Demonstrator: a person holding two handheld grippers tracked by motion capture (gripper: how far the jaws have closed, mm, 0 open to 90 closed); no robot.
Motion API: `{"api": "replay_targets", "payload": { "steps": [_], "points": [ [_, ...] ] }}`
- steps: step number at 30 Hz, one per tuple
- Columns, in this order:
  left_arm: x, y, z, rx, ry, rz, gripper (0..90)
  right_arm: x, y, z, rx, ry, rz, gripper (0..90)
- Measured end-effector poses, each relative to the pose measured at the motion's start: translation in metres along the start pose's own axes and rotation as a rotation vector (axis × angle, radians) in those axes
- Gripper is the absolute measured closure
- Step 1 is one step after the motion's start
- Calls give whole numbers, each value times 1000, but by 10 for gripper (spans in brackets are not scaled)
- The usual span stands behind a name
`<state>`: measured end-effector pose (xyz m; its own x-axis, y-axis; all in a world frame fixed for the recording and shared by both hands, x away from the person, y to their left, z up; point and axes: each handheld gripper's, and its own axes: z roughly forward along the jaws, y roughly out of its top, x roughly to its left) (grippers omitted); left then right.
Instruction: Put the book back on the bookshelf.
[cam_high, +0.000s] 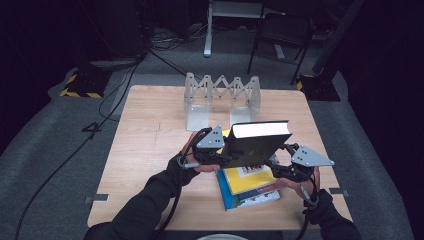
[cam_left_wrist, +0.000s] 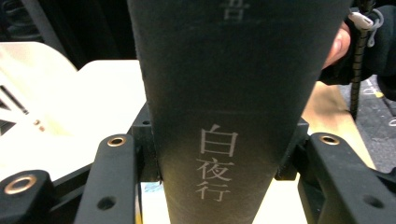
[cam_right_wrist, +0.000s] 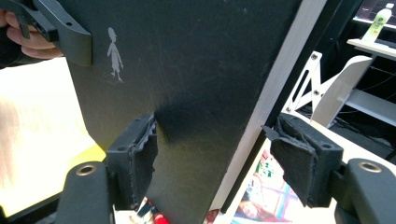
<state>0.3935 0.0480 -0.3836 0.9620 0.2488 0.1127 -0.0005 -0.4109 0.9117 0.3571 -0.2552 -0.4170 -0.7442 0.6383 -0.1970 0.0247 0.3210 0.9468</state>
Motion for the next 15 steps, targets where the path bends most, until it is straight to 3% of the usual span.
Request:
{"api": "replay_targets", "payload": {
  "steps": [5, 8, 12, 15],
  "points": [
    [8, -3, 1, -11, 20, -28, 467, -3, 1, 9, 4, -3, 9, 319],
    [7, -1, -1, -46, 26, -39, 444, 0, 1, 10, 8, -2, -9, 330],
    [1, 7, 0, -47, 53, -15, 439, 2, 2, 9, 6, -1, -12, 326],
    [1, 14, -1, -104, 42, -52, 428, 3, 3, 9, 8, -4, -19, 323]
  ]
}}
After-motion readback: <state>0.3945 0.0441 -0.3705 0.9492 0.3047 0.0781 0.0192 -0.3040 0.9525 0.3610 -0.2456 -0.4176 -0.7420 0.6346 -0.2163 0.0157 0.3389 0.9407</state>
